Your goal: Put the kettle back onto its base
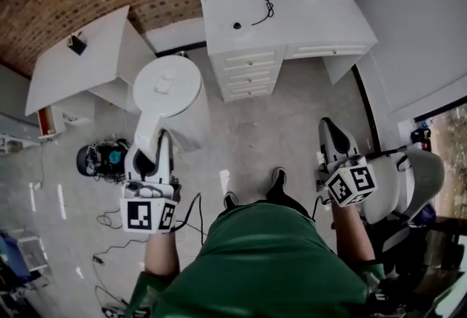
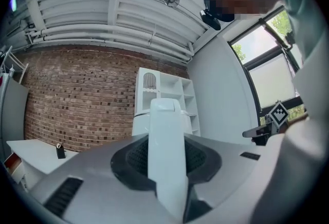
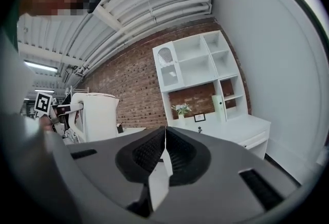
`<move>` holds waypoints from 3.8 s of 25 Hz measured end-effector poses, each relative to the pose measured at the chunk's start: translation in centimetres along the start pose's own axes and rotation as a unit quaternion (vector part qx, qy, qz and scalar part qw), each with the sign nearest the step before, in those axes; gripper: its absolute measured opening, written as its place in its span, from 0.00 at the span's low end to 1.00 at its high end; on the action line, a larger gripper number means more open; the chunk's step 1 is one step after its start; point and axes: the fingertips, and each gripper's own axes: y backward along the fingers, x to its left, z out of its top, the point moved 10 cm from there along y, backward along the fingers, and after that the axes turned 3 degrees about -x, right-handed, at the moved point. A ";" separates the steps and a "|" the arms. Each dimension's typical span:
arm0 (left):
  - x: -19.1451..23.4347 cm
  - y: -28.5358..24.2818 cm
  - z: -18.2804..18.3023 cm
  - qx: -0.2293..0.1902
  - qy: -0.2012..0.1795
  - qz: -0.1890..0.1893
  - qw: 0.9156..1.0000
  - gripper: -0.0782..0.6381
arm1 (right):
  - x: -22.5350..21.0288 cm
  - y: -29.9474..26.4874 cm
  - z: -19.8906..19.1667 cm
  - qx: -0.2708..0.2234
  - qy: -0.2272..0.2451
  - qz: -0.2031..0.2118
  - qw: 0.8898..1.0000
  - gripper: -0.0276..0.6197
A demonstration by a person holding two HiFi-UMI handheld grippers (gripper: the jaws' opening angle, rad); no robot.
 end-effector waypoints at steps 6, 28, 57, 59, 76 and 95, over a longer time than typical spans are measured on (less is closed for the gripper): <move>-5.5 -5.1 0.4 0.002 -0.012 0.022 1.000 0.27 | -8.5 -1.9 1.2 0.005 -0.021 0.023 1.000 0.08; -10.9 -17.6 -2.1 0.030 -0.005 0.090 0.995 0.27 | -23.8 -12.1 3.6 0.036 -0.027 0.067 0.997 0.08; 10.3 -45.6 -10.9 -0.020 -0.002 -0.007 1.000 0.27 | -20.3 -40.2 6.7 0.053 0.035 -0.023 0.998 0.08; 10.6 -46.8 -11.6 -0.015 -0.002 -0.009 1.000 0.27 | -20.3 -41.2 6.3 0.059 0.035 -0.020 0.997 0.08; 8.1 -56.5 -15.9 -0.015 0.002 -0.007 1.000 0.27 | -26.0 -46.9 5.0 0.088 0.024 0.015 0.996 0.08; 6.5 -64.1 -23.9 0.027 0.019 -0.004 0.999 0.27 | -31.3 -52.3 0.8 0.153 0.006 0.026 0.988 0.08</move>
